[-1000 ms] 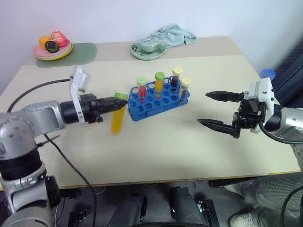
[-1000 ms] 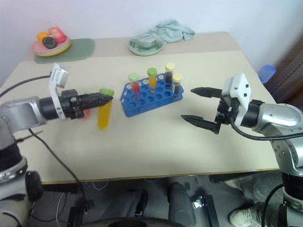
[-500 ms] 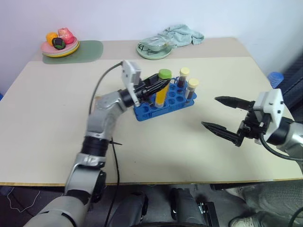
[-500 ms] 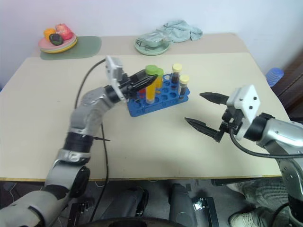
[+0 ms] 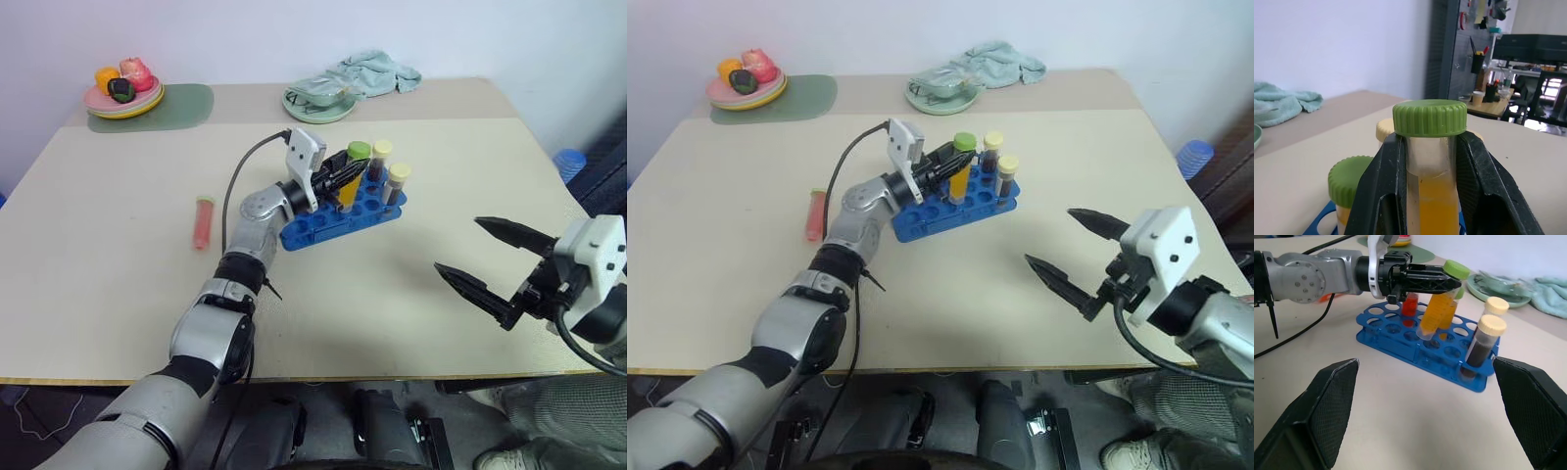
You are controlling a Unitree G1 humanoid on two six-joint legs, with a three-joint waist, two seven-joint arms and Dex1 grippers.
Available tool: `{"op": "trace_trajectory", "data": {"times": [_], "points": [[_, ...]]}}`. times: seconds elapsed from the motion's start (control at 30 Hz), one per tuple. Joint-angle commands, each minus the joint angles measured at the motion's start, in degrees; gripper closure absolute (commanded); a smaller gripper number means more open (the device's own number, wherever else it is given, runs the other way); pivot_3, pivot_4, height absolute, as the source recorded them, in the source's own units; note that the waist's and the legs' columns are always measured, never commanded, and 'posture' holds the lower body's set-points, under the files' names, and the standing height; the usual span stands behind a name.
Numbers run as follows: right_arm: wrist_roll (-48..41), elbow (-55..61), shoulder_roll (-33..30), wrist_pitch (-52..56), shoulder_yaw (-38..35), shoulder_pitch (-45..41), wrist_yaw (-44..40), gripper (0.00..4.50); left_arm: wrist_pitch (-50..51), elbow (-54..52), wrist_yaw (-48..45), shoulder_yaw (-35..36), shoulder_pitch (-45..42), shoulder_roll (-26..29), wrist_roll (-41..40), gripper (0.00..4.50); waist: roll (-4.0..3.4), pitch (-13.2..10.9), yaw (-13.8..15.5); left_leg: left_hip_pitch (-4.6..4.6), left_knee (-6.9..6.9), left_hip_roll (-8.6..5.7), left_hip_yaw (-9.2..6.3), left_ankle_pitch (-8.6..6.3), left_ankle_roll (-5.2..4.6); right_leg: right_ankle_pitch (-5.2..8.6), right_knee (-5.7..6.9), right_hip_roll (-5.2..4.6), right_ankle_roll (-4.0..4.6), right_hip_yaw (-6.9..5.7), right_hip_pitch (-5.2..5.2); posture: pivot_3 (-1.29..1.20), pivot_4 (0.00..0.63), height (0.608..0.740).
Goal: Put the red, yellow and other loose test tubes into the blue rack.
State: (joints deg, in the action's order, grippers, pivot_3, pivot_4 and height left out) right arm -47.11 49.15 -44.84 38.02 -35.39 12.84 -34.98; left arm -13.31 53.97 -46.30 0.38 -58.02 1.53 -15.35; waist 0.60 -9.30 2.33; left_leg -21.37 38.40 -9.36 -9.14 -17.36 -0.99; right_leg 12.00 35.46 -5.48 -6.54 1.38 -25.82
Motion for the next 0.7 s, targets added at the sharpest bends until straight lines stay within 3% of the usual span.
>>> {"op": "trace_trajectory", "data": {"times": [0.03, 0.7], "points": [[-2.11, 3.50, 0.65, -0.17, -2.84, 1.57, 2.34, 0.00, -2.70, 1.44, -0.73, 1.04, -2.46, -0.64, 0.64, 3.71, 0.00, 0.00, 0.01, 0.00, 0.01, 0.00, 0.00, 0.00, 0.00, 0.00, 0.00, 0.00, 0.00, 0.00, 0.00, 0.00, 0.150, 0.740], [-3.14, 2.79, -0.52, -1.98, -2.58, 2.51, 4.19, 0.00, -7.15, 10.70, 2.59, 1.06, -5.24, -2.53, 5.93, 3.71, -0.01, 0.01, -0.07, 0.04, 0.55, 0.00, 0.01, -0.15, -0.23, -0.09, 0.00, 0.07, -0.17, -0.01, 0.32, 0.00, 0.150, 0.740]]}}
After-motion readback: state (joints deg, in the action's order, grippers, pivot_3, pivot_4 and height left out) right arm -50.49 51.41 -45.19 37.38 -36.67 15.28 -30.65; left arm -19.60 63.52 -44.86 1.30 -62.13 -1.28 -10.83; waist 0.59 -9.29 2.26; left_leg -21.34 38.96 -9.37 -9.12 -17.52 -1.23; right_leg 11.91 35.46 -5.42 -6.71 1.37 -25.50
